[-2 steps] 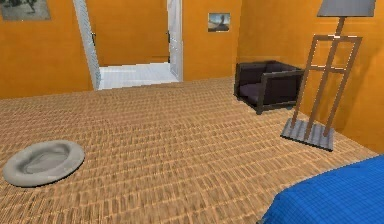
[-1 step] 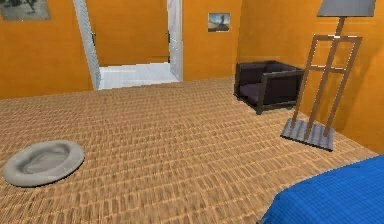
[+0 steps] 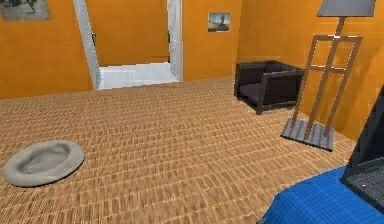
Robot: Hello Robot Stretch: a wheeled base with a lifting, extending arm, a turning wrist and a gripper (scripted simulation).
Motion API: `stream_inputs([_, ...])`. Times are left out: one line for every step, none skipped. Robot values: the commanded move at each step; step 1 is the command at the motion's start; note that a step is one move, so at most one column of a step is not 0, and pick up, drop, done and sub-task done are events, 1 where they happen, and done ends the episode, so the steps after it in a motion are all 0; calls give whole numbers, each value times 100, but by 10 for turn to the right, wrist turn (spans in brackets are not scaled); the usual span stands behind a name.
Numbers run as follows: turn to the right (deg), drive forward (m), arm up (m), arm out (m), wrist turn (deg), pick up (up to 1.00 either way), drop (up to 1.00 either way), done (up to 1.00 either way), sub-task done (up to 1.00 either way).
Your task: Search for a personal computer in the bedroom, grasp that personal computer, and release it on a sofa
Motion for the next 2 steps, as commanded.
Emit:
stream_inputs([0,0,0,0,-180,0,0,0,0])
stream_inputs([0,0,0,-32,0,0,0,0,0])
